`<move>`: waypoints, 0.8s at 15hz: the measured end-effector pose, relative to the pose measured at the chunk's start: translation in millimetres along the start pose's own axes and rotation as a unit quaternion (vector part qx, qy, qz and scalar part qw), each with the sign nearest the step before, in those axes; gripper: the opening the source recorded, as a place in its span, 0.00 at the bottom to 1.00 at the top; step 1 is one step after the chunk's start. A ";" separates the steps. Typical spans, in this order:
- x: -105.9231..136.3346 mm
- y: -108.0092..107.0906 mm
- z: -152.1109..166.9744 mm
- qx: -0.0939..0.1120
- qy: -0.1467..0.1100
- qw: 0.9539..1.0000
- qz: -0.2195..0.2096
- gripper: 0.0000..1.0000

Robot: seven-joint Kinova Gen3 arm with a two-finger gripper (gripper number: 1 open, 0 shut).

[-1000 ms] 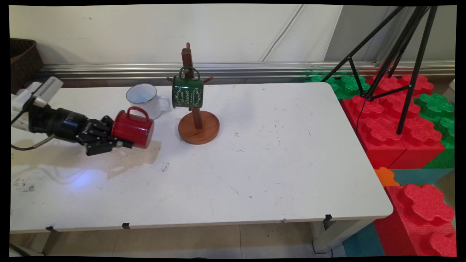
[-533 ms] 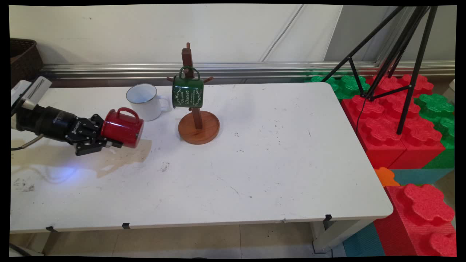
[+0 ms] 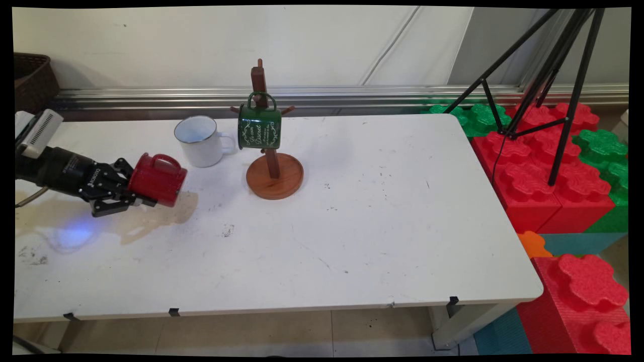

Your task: Place the picked object on the table

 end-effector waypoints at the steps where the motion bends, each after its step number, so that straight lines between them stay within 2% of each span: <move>1: -0.3 -0.1 -0.9 0.000 -0.005 1.000 0.003 0.00; 9: -6.3 0.9 -5.1 -0.001 -0.068 0.997 0.045 0.00; 12: -7.1 0.7 -3.7 -0.002 -0.082 0.995 0.054 0.00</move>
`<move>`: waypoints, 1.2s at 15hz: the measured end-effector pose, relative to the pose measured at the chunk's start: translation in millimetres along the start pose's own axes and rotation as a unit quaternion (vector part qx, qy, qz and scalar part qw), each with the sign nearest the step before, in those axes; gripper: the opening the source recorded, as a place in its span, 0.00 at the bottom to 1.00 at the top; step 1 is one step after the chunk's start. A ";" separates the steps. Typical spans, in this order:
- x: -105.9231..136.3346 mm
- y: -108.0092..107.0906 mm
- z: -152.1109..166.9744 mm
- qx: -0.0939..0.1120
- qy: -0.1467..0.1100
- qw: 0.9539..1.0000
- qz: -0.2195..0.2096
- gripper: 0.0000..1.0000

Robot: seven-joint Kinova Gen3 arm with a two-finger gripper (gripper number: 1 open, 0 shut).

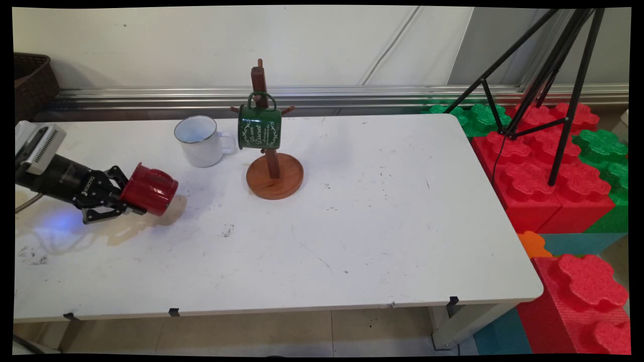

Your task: Place the picked object on the table

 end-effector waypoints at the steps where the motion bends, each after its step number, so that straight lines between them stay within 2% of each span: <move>1: 0.1 0.0 1.0 0.000 -0.005 1.000 0.003 0.00; 9: 6.0 2.1 11.6 -0.010 -0.034 0.999 0.013 0.00; 18: 11.1 0.7 18.1 -0.012 -0.050 0.998 0.020 0.00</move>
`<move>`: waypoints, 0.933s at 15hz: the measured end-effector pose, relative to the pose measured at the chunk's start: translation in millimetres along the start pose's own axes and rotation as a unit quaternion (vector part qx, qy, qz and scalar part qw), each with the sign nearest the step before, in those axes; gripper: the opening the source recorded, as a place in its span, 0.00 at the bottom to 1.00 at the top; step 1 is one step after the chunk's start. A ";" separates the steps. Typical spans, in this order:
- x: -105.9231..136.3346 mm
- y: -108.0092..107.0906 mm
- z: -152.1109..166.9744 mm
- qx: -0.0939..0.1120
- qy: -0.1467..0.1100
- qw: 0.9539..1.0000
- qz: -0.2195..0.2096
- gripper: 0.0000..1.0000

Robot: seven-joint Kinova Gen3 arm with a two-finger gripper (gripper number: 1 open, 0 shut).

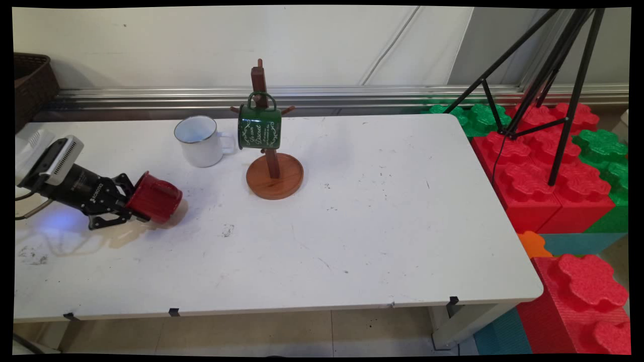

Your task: Place the picked object on the table

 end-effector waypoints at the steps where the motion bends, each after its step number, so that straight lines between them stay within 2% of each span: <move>1: 0.6 -0.2 0.5 0.000 -0.001 1.000 0.000 0.00; 14: 4.5 -2.7 5.3 -0.002 -0.010 1.000 0.004 0.00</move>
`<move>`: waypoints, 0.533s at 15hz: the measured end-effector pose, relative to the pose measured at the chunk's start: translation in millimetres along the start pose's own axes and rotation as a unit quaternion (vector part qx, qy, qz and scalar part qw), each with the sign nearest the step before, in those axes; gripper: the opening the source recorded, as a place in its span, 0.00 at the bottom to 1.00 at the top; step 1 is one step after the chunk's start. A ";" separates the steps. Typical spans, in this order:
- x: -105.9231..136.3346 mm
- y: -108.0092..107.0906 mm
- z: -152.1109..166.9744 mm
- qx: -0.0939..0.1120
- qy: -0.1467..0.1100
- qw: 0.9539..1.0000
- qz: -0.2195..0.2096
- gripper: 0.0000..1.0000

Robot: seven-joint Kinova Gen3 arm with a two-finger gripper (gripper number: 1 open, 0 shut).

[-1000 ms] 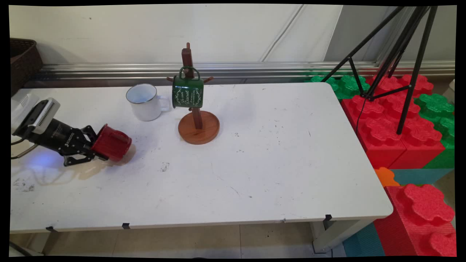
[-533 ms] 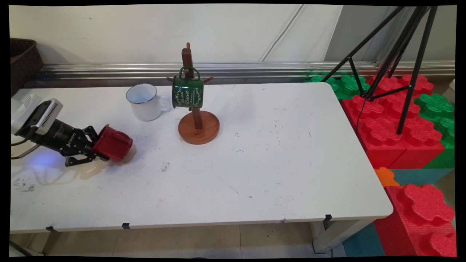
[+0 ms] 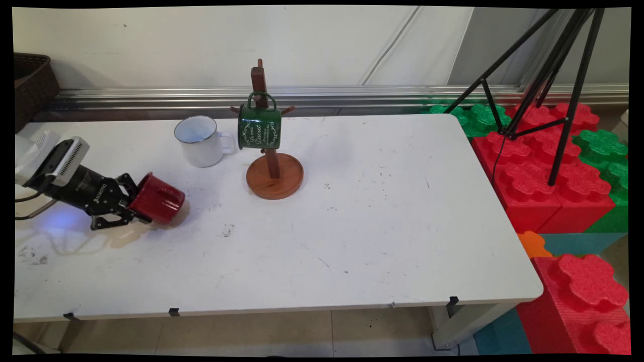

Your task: Place the picked object on the table

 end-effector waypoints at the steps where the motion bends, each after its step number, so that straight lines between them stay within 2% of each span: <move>1: 0.3 -0.3 0.4 0.000 -0.001 1.000 0.000 1.00; 8: 3.4 -3.5 1.7 0.005 0.002 1.000 -0.002 1.00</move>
